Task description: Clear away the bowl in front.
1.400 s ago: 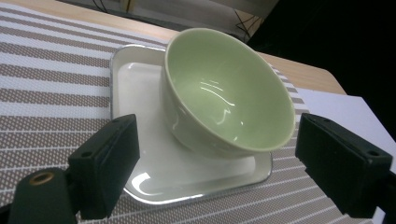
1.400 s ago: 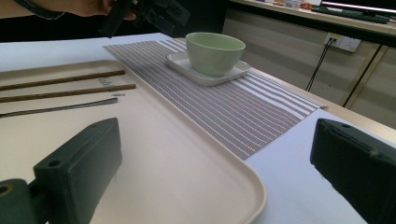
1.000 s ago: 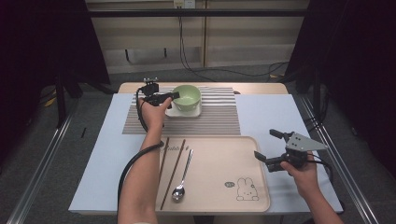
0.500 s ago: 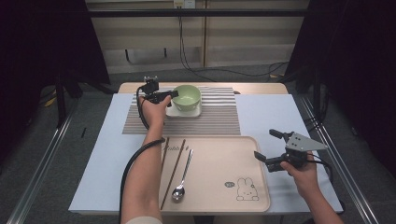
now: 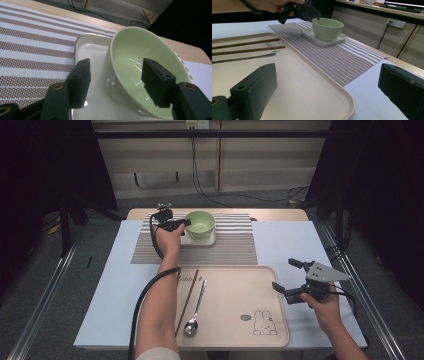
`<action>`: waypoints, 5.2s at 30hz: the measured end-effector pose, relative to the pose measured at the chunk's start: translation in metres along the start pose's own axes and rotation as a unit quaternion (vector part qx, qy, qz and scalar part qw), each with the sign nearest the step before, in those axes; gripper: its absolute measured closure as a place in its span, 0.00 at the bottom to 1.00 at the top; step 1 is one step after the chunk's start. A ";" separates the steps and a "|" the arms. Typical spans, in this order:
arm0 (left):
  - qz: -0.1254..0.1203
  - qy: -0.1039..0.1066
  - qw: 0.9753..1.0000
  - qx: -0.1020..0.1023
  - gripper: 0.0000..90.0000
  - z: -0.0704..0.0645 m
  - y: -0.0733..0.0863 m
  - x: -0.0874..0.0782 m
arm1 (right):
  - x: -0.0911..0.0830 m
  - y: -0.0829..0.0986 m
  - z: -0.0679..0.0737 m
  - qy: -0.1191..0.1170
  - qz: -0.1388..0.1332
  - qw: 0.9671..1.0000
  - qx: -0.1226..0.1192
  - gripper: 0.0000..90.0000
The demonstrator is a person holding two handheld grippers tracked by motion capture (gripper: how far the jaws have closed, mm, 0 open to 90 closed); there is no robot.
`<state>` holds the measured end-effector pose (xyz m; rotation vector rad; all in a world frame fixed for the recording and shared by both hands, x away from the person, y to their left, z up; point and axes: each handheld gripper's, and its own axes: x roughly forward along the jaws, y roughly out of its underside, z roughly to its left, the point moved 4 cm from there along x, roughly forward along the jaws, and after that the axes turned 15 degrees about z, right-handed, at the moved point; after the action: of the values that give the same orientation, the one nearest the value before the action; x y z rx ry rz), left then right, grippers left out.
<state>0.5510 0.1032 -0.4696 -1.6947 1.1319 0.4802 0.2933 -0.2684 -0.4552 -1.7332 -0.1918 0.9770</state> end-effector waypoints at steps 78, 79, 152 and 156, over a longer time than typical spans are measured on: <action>0.098 0.063 0.993 -0.013 0.92 -0.016 0.019 -0.042 | 0.001 -0.001 -0.002 0.001 -0.002 1.000 -0.007 0.02; 0.099 0.065 0.993 -0.006 0.92 -0.017 0.021 -0.043 | 0.001 -0.001 -0.002 0.001 -0.002 1.000 -0.004 0.02; 0.226 0.116 0.950 0.179 0.92 -0.074 0.141 -0.074 | 0.002 -0.002 0.000 0.001 -0.005 1.000 -0.005 0.02; 0.231 0.112 0.947 0.191 0.92 -0.073 0.147 -0.074 | 0.002 -0.002 0.001 -0.003 -0.003 1.000 -0.005 0.02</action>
<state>0.3753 0.0634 -0.4596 -1.1623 1.6835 0.3265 0.2948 -0.2661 -0.4549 -1.7392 -0.2052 0.9786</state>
